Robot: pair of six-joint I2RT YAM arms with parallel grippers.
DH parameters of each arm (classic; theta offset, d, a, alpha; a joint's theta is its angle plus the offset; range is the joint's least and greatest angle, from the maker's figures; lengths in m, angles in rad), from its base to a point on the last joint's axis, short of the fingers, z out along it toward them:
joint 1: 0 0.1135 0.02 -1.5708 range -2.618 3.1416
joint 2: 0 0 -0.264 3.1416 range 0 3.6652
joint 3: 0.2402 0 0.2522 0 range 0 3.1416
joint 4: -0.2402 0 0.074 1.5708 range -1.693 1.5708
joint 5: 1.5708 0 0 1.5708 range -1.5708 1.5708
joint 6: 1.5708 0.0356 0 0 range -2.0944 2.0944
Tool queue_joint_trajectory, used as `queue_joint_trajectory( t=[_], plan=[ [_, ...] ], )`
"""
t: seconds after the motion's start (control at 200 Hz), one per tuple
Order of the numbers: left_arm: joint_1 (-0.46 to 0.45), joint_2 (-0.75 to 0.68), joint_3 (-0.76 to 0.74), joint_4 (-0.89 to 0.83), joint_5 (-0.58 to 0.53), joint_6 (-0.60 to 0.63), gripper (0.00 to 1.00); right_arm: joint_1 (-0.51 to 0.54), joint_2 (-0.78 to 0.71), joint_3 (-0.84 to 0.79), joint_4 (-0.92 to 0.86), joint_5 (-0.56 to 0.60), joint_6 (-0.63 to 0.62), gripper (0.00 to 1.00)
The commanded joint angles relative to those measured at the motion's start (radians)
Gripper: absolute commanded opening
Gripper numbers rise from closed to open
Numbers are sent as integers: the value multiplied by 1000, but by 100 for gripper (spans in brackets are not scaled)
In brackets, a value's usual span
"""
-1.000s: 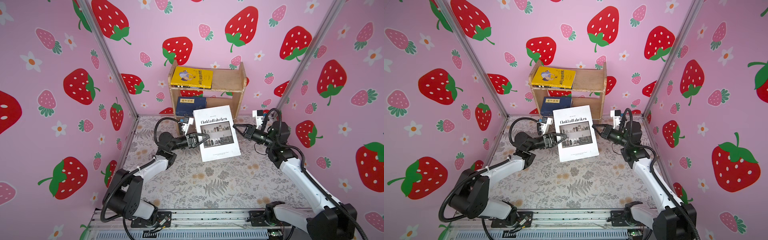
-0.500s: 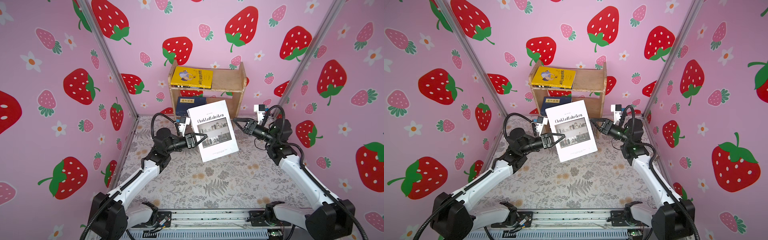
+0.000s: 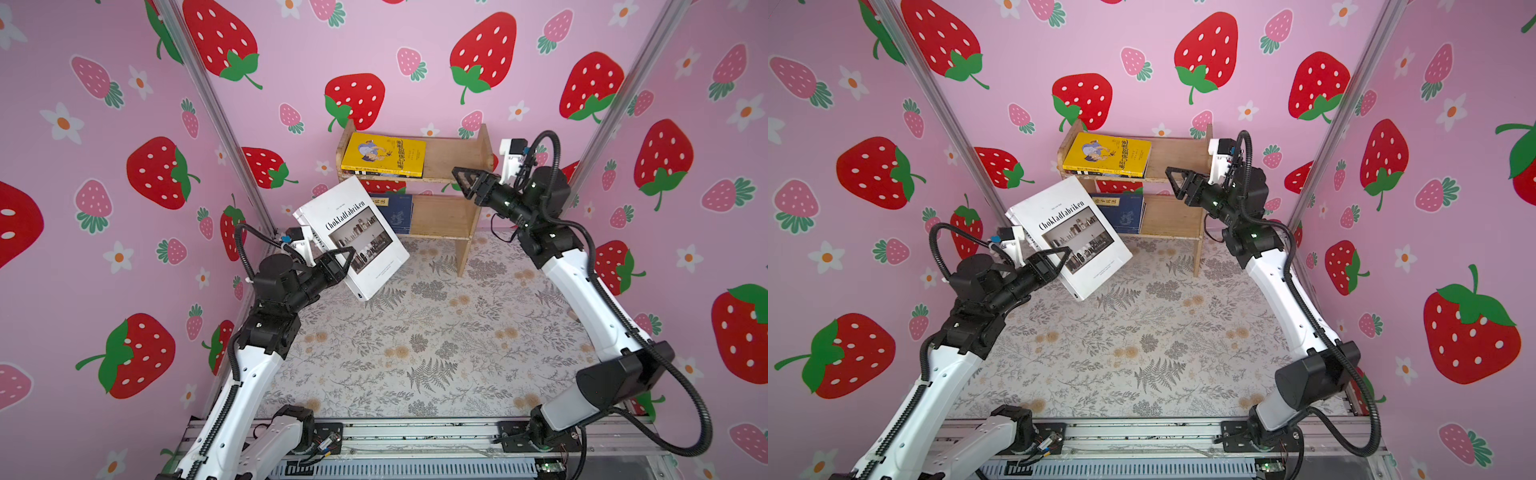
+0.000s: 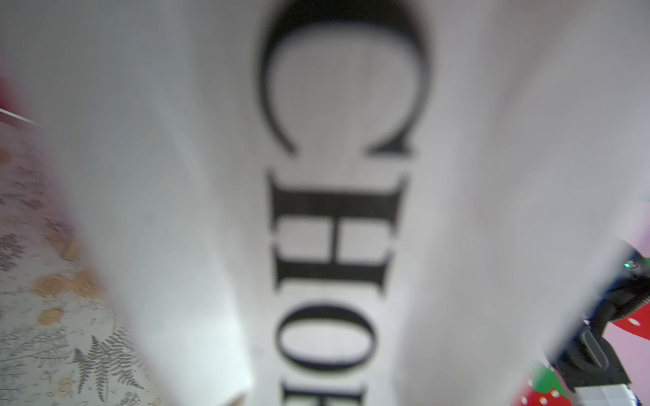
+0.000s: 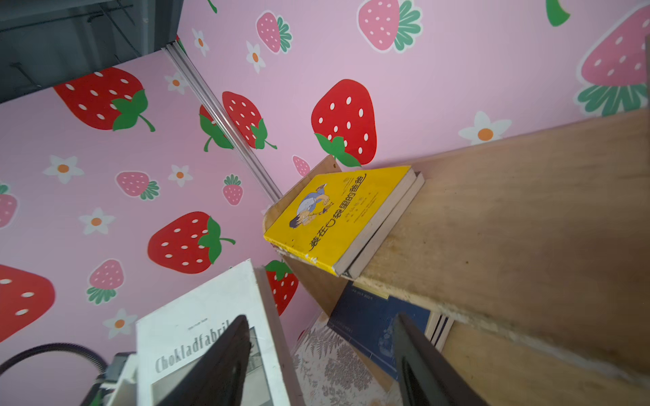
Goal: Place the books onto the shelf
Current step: 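Lift the white book with the left gripper while the right gripper rises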
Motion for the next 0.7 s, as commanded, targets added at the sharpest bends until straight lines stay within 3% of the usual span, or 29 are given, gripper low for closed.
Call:
queue_joint_trajectory(
  t=[0.0,0.175,0.28,0.365,0.695],
  plan=[
    [17,-24,107,-25,-180,102,12,47,76,99,-120,170,-96,68],
    [46,-5,151,3,-380,179,11,111,199,253,-196,351,-128,72],
    [78,6,157,38,-436,196,10,154,220,262,-165,402,-132,81],
    [108,26,170,51,-445,206,10,170,250,304,-171,429,-124,85],
    [245,117,137,243,-371,113,10,210,332,392,-221,454,-42,82]
  ],
)
